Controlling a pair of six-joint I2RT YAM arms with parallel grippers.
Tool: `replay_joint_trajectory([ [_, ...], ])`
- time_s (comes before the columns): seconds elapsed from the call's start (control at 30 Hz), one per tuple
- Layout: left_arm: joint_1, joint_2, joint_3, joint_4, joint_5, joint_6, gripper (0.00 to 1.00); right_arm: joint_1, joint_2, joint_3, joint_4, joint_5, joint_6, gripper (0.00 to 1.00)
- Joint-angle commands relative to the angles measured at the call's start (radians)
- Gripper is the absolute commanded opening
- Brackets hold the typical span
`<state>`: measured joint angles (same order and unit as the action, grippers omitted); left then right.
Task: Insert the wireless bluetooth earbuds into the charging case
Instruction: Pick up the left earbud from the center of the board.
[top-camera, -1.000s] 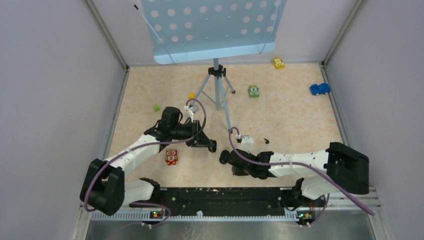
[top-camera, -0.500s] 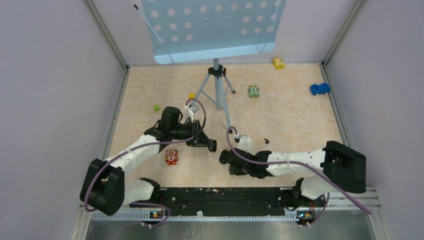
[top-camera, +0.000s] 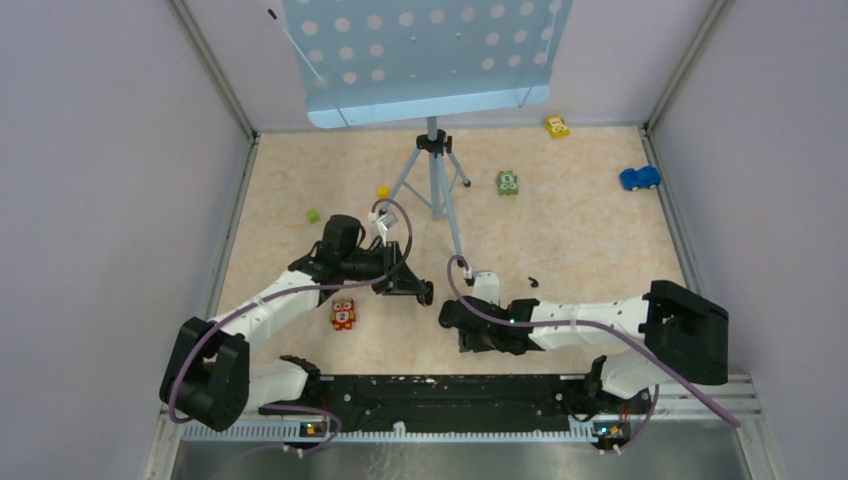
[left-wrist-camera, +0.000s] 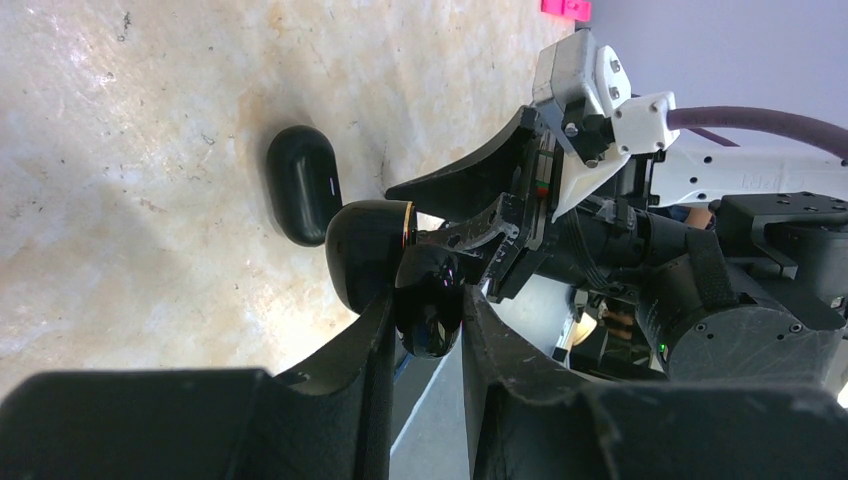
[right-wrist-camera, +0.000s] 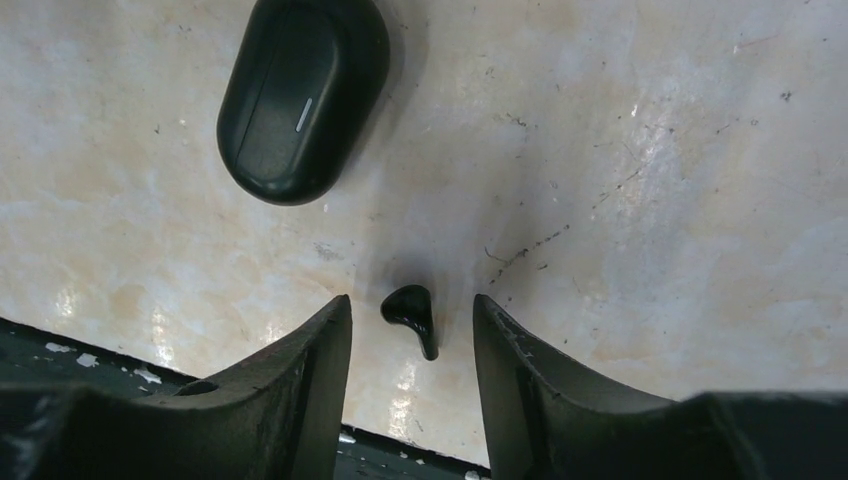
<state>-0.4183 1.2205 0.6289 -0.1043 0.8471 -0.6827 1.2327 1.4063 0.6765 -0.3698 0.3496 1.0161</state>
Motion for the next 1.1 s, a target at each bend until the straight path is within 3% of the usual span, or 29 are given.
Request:
replay_joint_trajectory([
  [0.0,0.005,-0.008,-0.013,0.057,0.015,-0.009,0.0,0.022,0.035,0.061,-0.077,0.013,-0.026,0.45],
  [0.6,0.005,-0.011,-0.025,0.066,0.025,-0.018,0.0,0.063,0.131,0.147,-0.159,0.067,-0.028,0.43],
  [0.9,0.006,-0.007,-0.015,0.049,0.022,-0.007,0.0,0.063,0.112,0.136,-0.166,0.082,-0.02,0.28],
  [1.07,0.005,-0.005,-0.017,0.058,0.026,-0.012,0.0,0.063,0.118,0.139,-0.168,0.084,-0.023,0.25],
])
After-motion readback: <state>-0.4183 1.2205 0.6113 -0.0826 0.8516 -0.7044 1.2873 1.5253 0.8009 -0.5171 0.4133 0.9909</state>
